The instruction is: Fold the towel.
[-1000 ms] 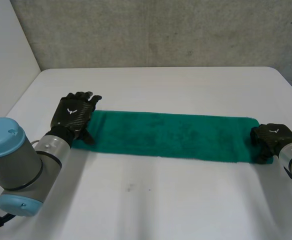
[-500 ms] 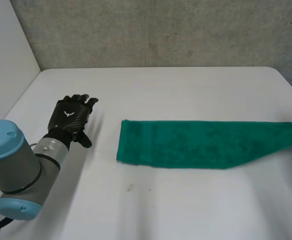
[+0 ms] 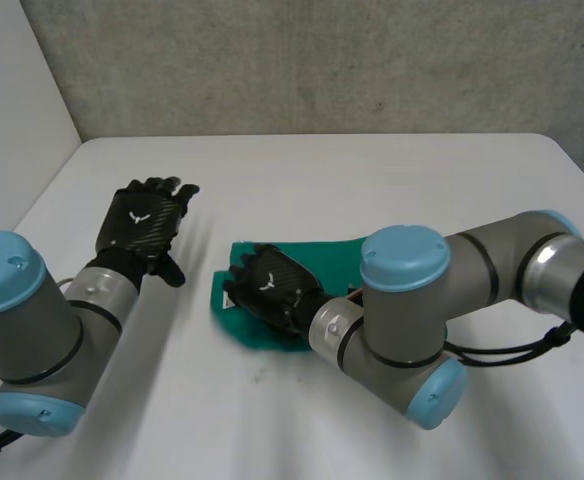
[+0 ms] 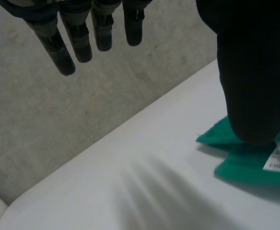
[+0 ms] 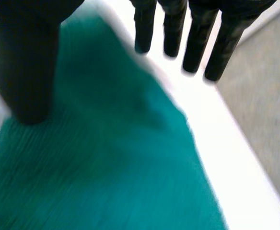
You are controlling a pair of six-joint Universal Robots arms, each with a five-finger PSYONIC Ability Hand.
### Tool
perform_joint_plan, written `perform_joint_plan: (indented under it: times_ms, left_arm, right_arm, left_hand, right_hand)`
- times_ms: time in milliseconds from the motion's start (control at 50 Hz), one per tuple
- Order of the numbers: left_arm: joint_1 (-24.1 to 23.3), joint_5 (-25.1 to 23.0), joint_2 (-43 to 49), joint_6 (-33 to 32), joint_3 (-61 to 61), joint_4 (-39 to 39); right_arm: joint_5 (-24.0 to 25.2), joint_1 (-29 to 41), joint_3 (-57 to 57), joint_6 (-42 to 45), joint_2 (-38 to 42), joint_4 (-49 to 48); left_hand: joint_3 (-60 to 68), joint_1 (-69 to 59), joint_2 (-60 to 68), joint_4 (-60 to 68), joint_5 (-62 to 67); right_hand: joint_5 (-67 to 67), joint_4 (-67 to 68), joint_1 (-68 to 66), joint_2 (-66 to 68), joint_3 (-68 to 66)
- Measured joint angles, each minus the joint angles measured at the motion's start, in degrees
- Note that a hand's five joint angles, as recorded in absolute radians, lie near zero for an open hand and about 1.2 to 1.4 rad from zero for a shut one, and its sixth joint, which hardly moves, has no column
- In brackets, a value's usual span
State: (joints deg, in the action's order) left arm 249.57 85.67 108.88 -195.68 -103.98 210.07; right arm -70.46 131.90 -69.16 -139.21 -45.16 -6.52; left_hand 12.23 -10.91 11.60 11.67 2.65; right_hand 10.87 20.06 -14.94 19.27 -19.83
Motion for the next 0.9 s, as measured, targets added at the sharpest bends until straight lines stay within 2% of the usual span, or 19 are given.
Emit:
perform_joint_plan:
  times_ms: [20, 80, 160, 220, 260, 280, 300, 380, 540, 560, 580, 620, 640, 660, 740, 760, 860, 900]
  left_arm:
    - [-0.5, -0.02, 0.1, -0.01, 0.32, 0.01]
    - [-1.98, -0.03, 0.38, -0.02, 1.36, 0.06]
    - [-5.94, 0.04, 1.41, 0.15, 4.55, 0.15]
    - [-8.36, 0.08, 2.35, 0.55, 6.72, 0.13]
    - [-11.79, 0.11, 4.18, 1.49, 9.85, -0.08]
    - [-11.79, 0.11, 4.18, 1.49, 9.85, -0.08]
    - [-13.89, 0.16, 5.86, 2.2, 11.99, -0.43]
    - [-16.73, 1.31, 11.04, 3.2, 17.11, -2.62]
    - [-17.5, 6.69, 19.39, 3.39, 24.81, -9.08]
    - [-17.38, 8.02, 20.74, 3.35, 26.01, -10.52]
    - [-17.19, 9.14, 21.71, 3.3, 26.81, -11.65]
    - [-16.94, 10.14, 22.46, 3.26, 27.28, -12.65]
    - [-16.94, 10.14, 22.46, 3.26, 27.28, -12.65]
    - [-16.69, 10.76, 22.73, 3.22, 27.27, -13.29]
    - [-16.27, 11.11, 22.25, 3.2, 26.18, -13.85]
    - [-16.09, 11.09, 21.62, 3.22, 25.29, -14.01]
    - [-15.75, 11.03, 19.39, 3.37, 22.65, -14.31]
    - [-15.47, 11.0, 16.38, 3.58, 19.56, -14.51]
  right_arm:
    - [-2.1, -0.02, 0.4, -0.35, 0.64, 0.57]
    - [-6.04, -0.56, 0.46, -1.69, 0.49, 1.5]
    - [-10.08, -3.47, -2.96, -7.9, -5.27, 2.11]
    - [-10.36, -4.92, -5.16, -11.05, -8.3, 2.02]
    - [-9.89, -8.68, -10.95, -17.46, -14.37, 1.62]
    - [-9.89, -8.68, -10.95, -17.46, -14.37, 1.62]
    - [-9.37, -11.23, -14.57, -20.11, -17.06, 1.31]
    - [-8.56, -16.43, -20.92, -21.73, -19.63, 0.33]
    - [-6.83, -23.71, -27.88, -18.96, -18.75, -2.68]
    - [-6.3, -24.7, -28.48, -18.49, -18.12, -3.09]
    - [-5.64, -26.05, -29.13, -17.94, -16.84, -3.57]
    - [-5.3, -26.84, -29.31, -17.66, -16.0, -3.91]
    - [-5.3, -26.84, -29.31, -17.66, -16.0, -3.91]
    - [-5.17, -27.92, -29.36, -17.36, -14.72, -4.47]
    - [-6.43, -28.45, -29.25, -17.13, -14.55, -5.21]
    - [-8.26, -28.52, -28.99, -16.82, -15.44, -6.01]
    - [-10.95, -27.99, -27.92, -15.62, -17.84, -6.86]
    - [-12.93, -25.55, -25.14, -13.47, -19.98, -6.9]
  left_hand:
    - [0.0, 0.0, 0.0, 0.0, 0.0]
    - [0.0, 0.0, 0.0, 0.0, 0.0]
    - [0.0, 0.0, 0.0, 0.0, 0.0]
    - [0.0, 0.0, 0.0, 0.0, 0.0]
    - [0.0, 0.0, 0.0, 0.0, 0.0]
    - [0.0, 0.0, 0.0, 0.0, 0.0]
    - [0.0, 0.0, 0.0, 0.0, 0.0]
    - [0.0, 0.0, 0.0, 0.0, 0.0]
    - [0.0, 0.0, 0.0, 0.0, 0.0]
    - [0.0, 0.0, 0.0, 0.0, 0.0]
    - [0.0, 0.0, 0.0, 0.0, 0.0]
    - [0.0, 0.0, 0.0, 0.0, 0.0]
    - [0.0, 0.0, 0.0, 0.0, 0.0]
    - [0.0, 0.0, 0.0, 0.0, 0.0]
    - [0.0, 0.0, 0.0, 0.0, 0.0]
    - [0.0, 0.0, 0.0, 0.0, 0.0]
    - [0.0, 0.0, 0.0, 0.0, 0.0]
    - [0.0, 0.0, 0.0, 0.0, 0.0]
  right_hand:
    - [-5.14, -5.12, 2.79, -4.92, 5.2]
    - [-7.05, -6.76, 3.38, -6.39, 7.65]
    - [-7.24, -6.76, 3.38, -6.39, 7.66]
    - [-7.24, -6.76, 3.38, -6.39, 7.66]
    - [-7.23, -6.76, 3.38, -6.39, 7.66]
    - [-7.23, -6.76, 3.38, -6.39, 7.66]
    - [-7.24, -6.76, 3.38, -6.39, 7.66]
    - [-7.24, -6.76, 3.39, -6.39, 7.66]
    - [-6.18, -5.8, 2.67, -5.34, 5.83]
    - [-2.65, -2.29, -0.98, -0.86, 2.01]
    - [14.75, 15.81, -19.41, 16.73, -16.23]
    - [25.19, 26.91, -29.02, 29.66, -28.68]
    - [25.19, 26.91, -29.02, 29.66, -28.68]
    - [41.72, 44.96, -35.8, 46.07, -45.13]
    - [43.12, 47.8, -35.87, 46.65, -47.64]
    - [43.12, 48.06, -37.35, 46.65, -47.74]
    - [43.64, 48.07, -38.21, 46.65, -47.74]
    - [44.44, 48.07, -38.21, 46.65, -47.77]
